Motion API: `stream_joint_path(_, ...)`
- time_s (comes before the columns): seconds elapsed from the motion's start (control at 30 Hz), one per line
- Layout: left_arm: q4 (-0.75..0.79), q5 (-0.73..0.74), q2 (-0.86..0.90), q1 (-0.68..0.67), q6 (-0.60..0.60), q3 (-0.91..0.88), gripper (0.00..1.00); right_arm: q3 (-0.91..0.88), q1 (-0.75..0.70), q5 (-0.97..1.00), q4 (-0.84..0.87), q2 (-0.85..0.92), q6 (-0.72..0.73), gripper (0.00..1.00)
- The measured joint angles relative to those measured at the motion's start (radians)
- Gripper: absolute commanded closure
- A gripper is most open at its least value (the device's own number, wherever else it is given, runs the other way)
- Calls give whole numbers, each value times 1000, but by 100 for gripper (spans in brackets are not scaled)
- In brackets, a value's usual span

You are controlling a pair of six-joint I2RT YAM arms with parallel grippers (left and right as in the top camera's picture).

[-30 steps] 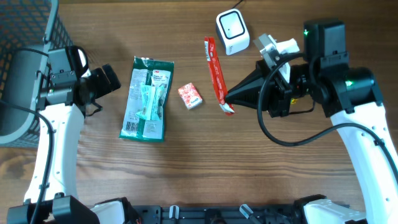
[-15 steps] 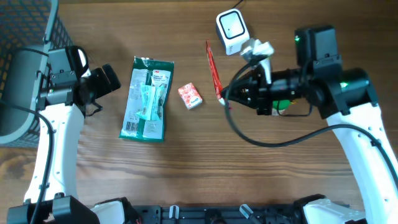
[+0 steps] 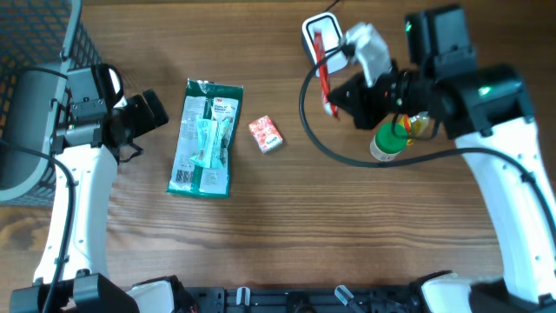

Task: Scan the item barcode
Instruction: 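Hold the stick against the scanner window with the right gripper, then lower the stick beside the jar and open the right gripper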

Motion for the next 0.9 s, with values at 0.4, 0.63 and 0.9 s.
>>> stream_joint_path(0.4, -3, 0, 0, 0, 0, 0, 0, 308, 0, 387, -84, 369, -33, 96)
stream_joint_path(0.63, -3, 0, 0, 0, 0, 0, 0, 308, 0, 472, 65, 475, -76, 96)
stream_joint_path(0.9, -3, 0, 0, 0, 0, 0, 0, 308, 0, 565, 182, 525, -113, 96)
